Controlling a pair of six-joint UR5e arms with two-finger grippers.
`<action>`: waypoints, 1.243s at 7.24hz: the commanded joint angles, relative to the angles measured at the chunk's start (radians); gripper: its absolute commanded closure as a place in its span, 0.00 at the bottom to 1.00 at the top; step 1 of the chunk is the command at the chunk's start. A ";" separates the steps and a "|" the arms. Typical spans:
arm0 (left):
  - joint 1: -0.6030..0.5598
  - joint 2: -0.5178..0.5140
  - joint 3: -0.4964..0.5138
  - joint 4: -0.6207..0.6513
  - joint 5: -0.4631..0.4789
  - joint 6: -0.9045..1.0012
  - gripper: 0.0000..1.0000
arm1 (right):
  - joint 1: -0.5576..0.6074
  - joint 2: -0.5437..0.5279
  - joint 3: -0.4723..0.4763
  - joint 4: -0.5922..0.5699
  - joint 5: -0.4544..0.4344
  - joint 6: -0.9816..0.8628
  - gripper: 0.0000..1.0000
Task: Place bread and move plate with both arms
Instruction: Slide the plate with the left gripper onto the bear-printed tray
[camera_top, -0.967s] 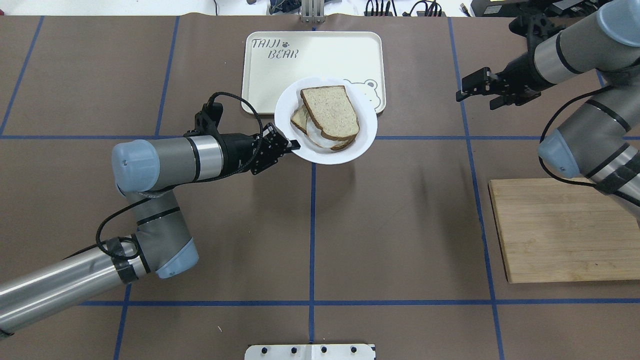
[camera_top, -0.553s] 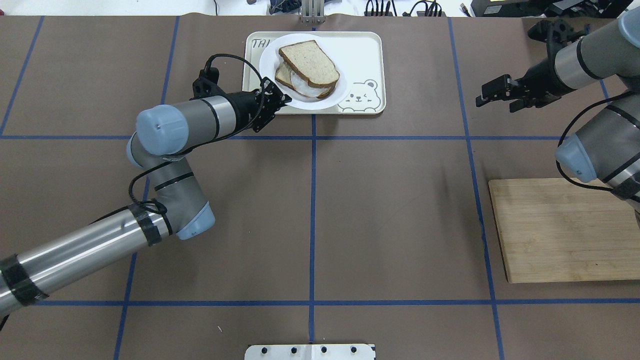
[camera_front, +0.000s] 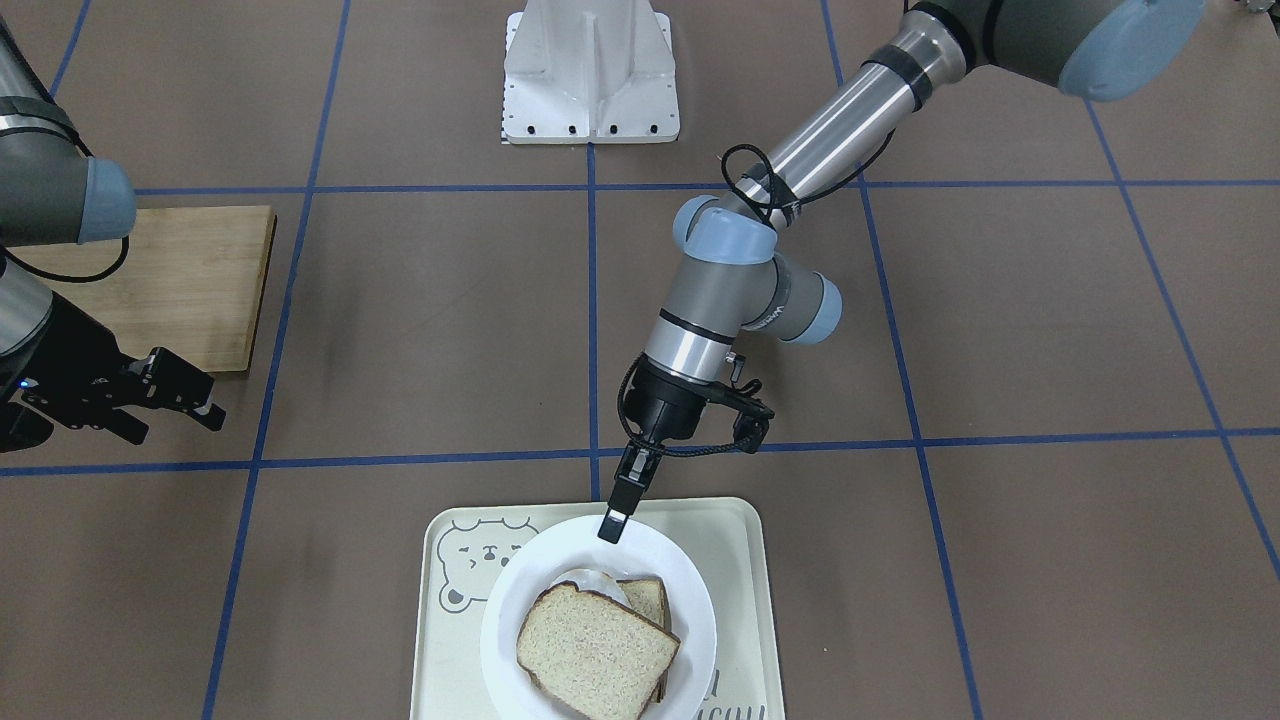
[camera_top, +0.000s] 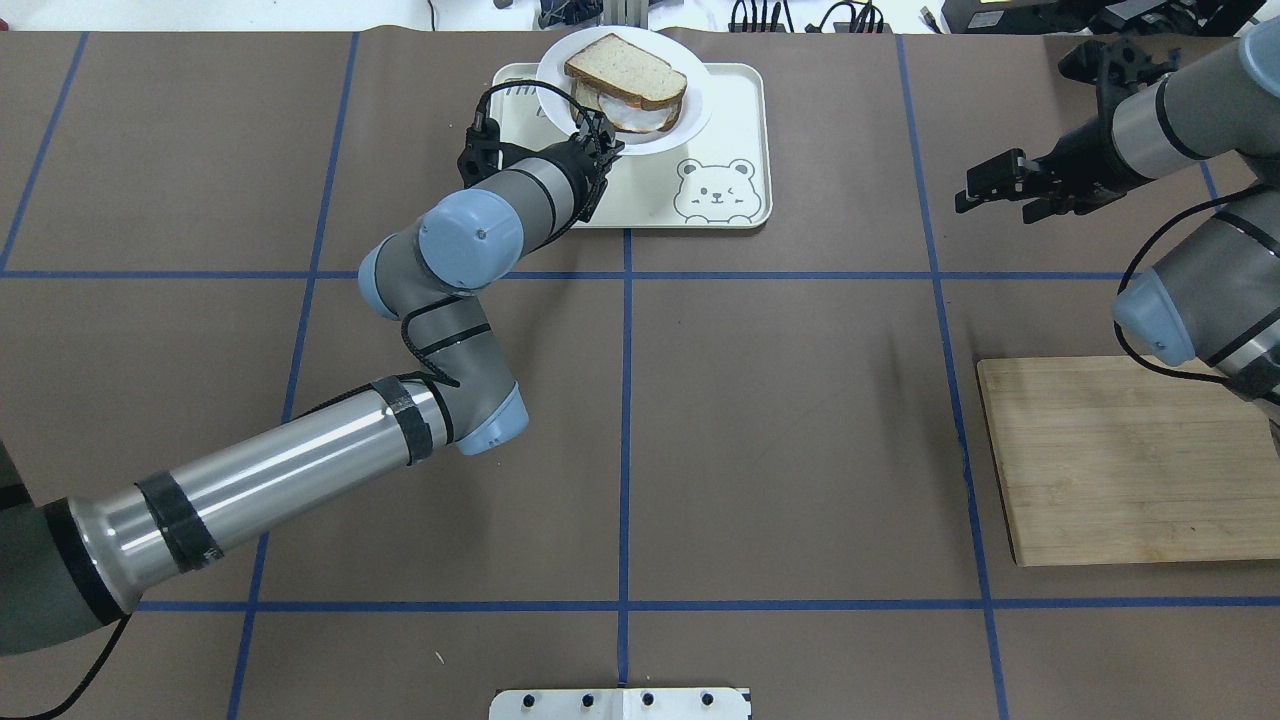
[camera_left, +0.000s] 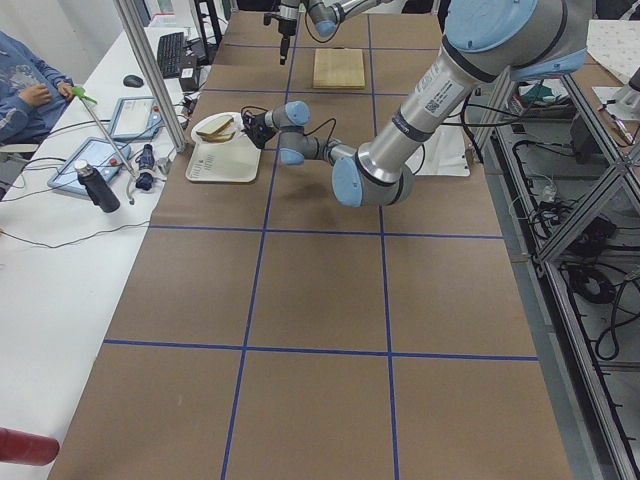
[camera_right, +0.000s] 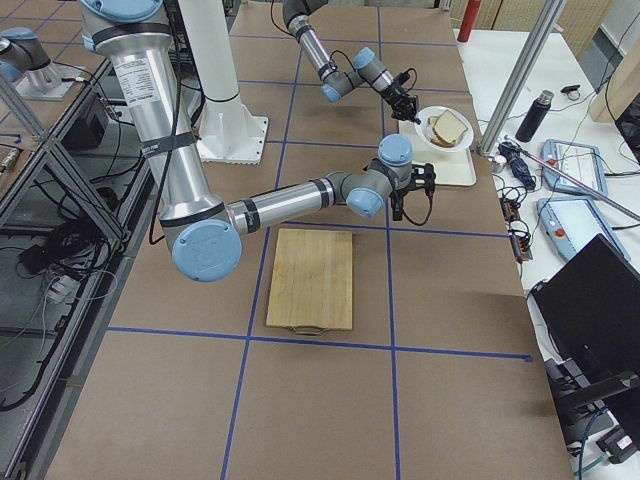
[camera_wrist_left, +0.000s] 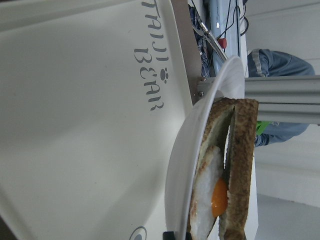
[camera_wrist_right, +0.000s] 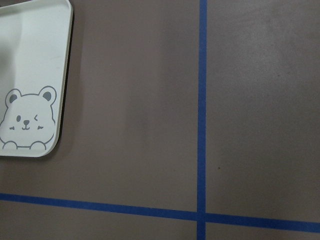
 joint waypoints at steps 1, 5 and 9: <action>0.027 -0.023 0.049 0.005 0.080 -0.091 1.00 | 0.000 -0.001 0.001 0.000 -0.002 0.000 0.01; 0.056 -0.010 0.006 0.014 0.095 -0.076 0.04 | 0.000 -0.016 -0.001 0.000 -0.002 0.000 0.01; 0.063 0.260 -0.424 0.131 -0.070 0.034 0.03 | 0.000 -0.018 -0.004 0.000 -0.002 -0.001 0.01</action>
